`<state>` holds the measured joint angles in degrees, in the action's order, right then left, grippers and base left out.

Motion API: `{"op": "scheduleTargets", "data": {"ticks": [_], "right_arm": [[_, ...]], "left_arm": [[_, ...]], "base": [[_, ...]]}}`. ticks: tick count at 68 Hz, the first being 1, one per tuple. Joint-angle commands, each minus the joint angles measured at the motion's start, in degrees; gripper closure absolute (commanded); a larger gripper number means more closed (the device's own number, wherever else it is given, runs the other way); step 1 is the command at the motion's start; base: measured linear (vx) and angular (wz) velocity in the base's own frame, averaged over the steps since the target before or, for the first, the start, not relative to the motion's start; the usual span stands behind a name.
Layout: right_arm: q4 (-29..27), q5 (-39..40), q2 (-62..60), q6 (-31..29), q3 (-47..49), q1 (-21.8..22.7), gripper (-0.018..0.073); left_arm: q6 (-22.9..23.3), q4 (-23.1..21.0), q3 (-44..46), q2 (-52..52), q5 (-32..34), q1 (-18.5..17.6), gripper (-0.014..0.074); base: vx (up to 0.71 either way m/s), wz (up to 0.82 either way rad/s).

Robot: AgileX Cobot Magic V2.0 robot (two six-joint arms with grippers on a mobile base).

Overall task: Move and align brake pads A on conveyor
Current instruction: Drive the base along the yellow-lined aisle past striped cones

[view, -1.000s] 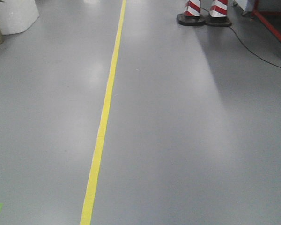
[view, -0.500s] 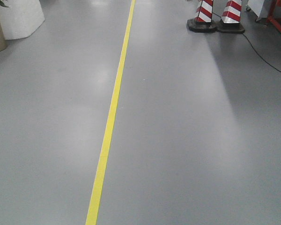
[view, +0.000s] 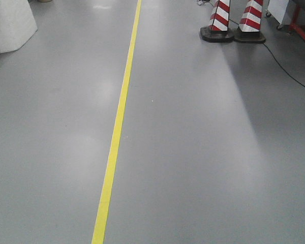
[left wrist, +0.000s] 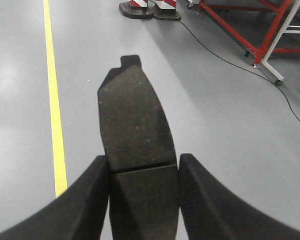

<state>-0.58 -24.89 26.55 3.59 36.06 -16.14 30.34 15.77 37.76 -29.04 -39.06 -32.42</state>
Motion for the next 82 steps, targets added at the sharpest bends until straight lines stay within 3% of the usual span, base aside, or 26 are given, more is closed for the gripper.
{"op": "scheduleTargets", "data": {"ticks": [1, 82], "right_arm": [[0.2, 5.8, 0.3, -0.2, 1.7, 0.1, 0.0499], [0.2, 5.8, 0.3, -0.2, 1.7, 0.1, 0.0499]], "left_arm": [[0.4, 0.9, 1.6, -0.1, 5.1, -0.2, 0.0472], [0.4, 0.9, 1.6, -0.1, 5.1, -0.2, 0.0472]], "base": [[0.5, -0.04], [0.56, -0.04]]}}
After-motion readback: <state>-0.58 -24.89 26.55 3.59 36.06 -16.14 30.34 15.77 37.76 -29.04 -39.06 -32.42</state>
